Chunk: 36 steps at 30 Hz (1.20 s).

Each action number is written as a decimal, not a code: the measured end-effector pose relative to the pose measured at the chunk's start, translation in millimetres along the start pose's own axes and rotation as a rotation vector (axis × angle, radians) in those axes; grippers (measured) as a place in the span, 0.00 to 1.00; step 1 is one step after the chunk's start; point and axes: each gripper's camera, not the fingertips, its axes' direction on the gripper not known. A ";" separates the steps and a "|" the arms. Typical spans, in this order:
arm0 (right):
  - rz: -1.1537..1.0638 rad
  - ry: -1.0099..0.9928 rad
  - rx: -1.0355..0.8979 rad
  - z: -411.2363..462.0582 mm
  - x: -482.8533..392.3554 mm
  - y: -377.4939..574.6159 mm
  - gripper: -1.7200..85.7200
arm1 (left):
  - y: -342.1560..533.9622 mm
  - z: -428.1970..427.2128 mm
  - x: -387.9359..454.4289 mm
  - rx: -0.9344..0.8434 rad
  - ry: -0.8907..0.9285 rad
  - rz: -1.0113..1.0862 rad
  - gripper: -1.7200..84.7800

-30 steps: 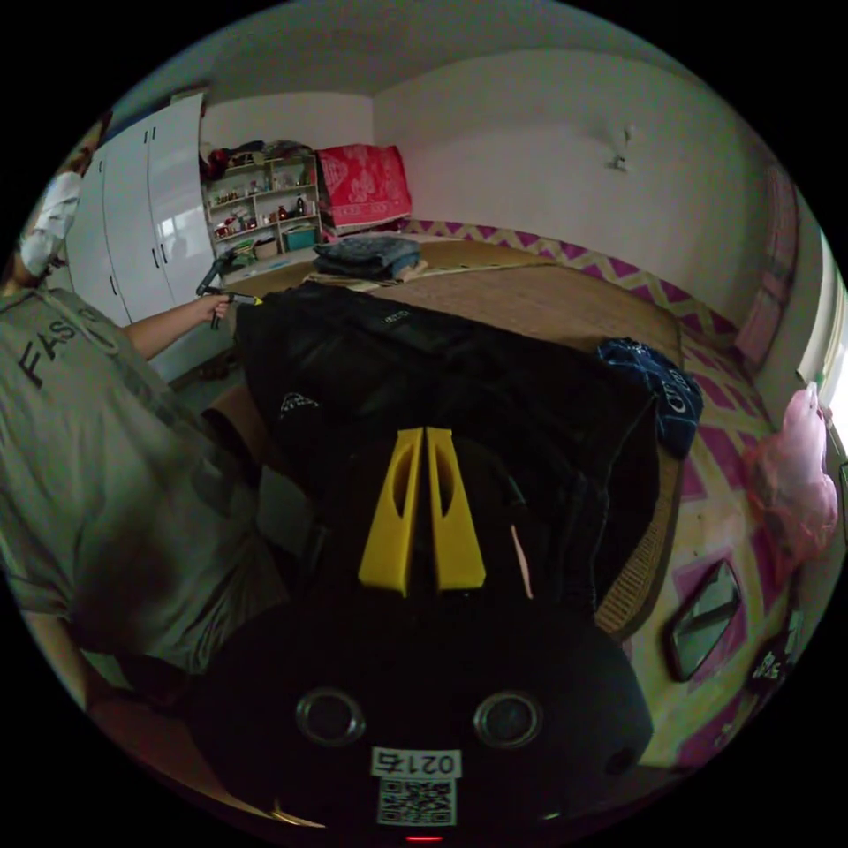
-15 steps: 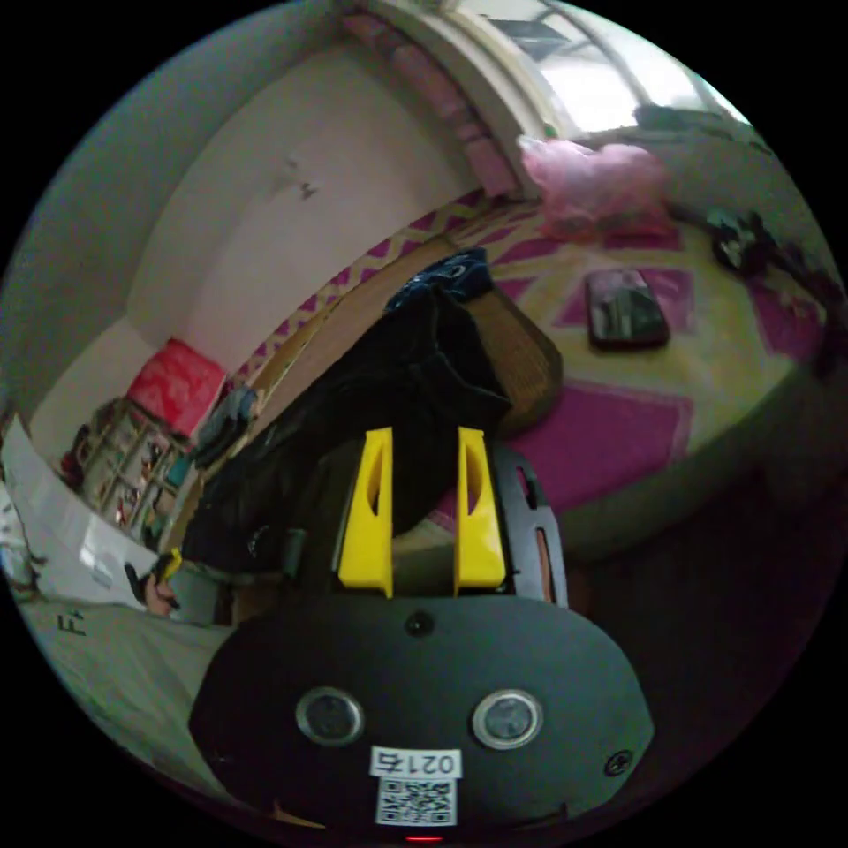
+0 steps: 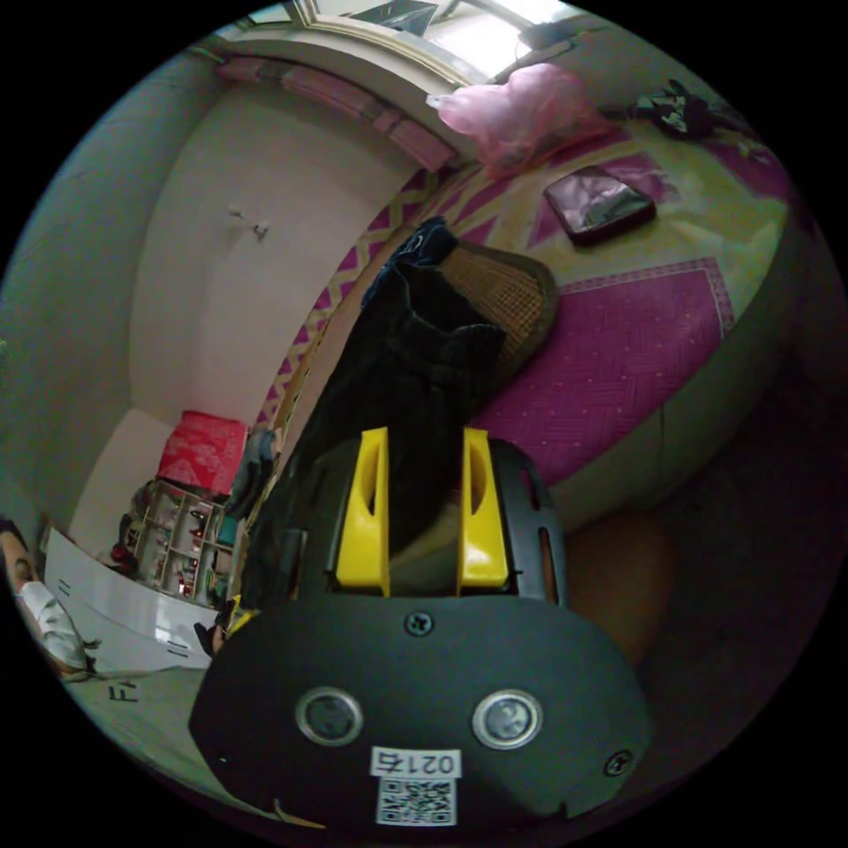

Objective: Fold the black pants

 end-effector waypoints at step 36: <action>-0.056 -0.363 -0.092 97.2 -36.0 -113.9 0.03 | -145.5 73.0 90.2 0.024 0.169 0.173 0.01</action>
